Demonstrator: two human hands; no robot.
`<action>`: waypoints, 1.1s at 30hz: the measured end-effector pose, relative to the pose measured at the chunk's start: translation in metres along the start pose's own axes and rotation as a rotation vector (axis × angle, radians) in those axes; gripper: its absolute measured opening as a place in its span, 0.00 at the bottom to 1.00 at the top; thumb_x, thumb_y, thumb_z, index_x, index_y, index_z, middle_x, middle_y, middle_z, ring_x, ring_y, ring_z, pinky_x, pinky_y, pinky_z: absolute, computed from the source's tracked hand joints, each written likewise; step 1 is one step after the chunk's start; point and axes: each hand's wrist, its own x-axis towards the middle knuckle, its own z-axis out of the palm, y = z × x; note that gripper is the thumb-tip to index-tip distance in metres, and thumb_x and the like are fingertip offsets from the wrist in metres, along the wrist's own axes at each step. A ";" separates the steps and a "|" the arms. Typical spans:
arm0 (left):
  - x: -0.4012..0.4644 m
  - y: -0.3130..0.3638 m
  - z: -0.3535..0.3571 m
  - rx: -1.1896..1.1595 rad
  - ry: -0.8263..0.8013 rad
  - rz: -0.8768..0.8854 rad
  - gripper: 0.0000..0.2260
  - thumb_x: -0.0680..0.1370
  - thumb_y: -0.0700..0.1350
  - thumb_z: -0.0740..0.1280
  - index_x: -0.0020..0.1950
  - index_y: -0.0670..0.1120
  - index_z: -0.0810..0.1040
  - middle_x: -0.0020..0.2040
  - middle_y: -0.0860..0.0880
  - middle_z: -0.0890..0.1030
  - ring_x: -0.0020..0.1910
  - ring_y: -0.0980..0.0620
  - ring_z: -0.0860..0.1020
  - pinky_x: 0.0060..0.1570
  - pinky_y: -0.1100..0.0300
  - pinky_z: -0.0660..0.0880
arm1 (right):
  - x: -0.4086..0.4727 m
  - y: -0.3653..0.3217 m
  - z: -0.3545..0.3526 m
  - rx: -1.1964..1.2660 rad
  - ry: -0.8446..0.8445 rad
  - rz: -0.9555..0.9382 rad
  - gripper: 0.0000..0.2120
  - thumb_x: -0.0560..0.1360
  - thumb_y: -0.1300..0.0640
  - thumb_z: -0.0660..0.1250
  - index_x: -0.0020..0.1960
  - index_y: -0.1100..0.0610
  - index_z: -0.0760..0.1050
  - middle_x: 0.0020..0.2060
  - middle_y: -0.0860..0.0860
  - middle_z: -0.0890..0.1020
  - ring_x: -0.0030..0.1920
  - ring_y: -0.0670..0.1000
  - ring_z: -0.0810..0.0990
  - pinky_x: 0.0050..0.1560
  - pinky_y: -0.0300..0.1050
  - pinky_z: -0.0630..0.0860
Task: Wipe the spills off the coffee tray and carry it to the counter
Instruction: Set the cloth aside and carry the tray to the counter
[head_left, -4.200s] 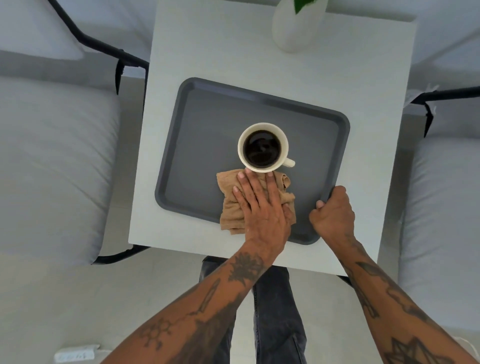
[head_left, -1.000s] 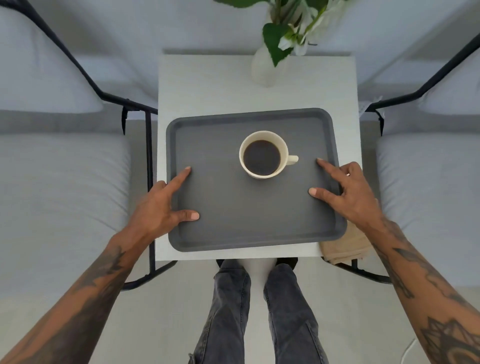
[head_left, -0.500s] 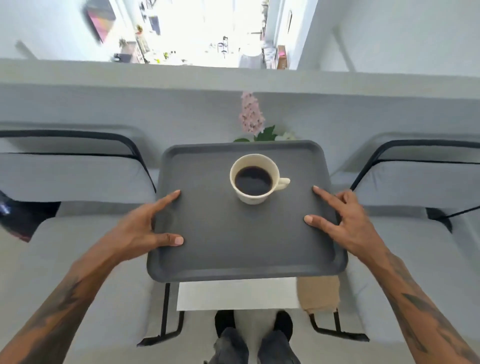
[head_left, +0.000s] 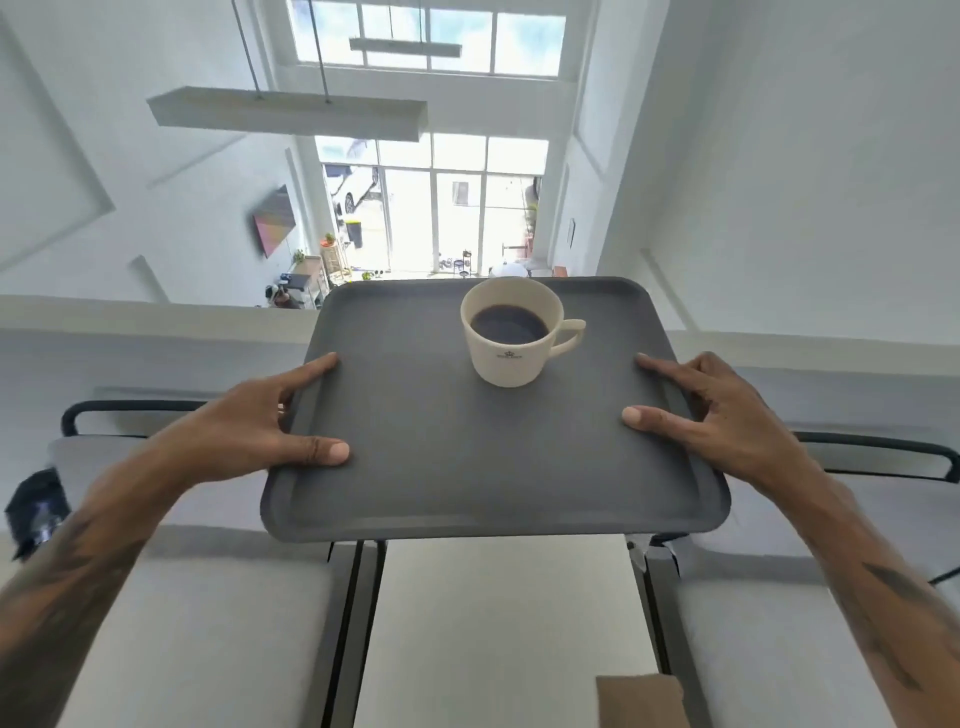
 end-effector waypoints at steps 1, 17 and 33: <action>-0.004 0.006 -0.003 0.026 0.017 0.006 0.48 0.61 0.54 0.81 0.77 0.62 0.62 0.64 0.62 0.76 0.53 0.64 0.82 0.44 0.74 0.77 | 0.003 -0.004 -0.004 0.001 -0.003 -0.012 0.36 0.61 0.30 0.71 0.67 0.37 0.73 0.44 0.42 0.71 0.48 0.43 0.74 0.46 0.35 0.68; -0.172 0.042 0.023 -0.017 0.426 -0.227 0.46 0.60 0.54 0.81 0.76 0.61 0.66 0.64 0.55 0.77 0.50 0.66 0.82 0.39 0.72 0.78 | 0.034 -0.062 -0.011 -0.034 -0.211 -0.404 0.39 0.60 0.26 0.66 0.68 0.39 0.72 0.46 0.41 0.74 0.47 0.42 0.74 0.44 0.41 0.68; -0.537 0.058 0.128 -0.078 1.010 -0.685 0.41 0.63 0.55 0.81 0.73 0.66 0.67 0.65 0.55 0.77 0.53 0.59 0.82 0.44 0.63 0.82 | -0.104 -0.270 0.123 0.151 -0.688 -0.952 0.32 0.59 0.24 0.67 0.62 0.31 0.75 0.42 0.42 0.74 0.46 0.43 0.74 0.45 0.42 0.69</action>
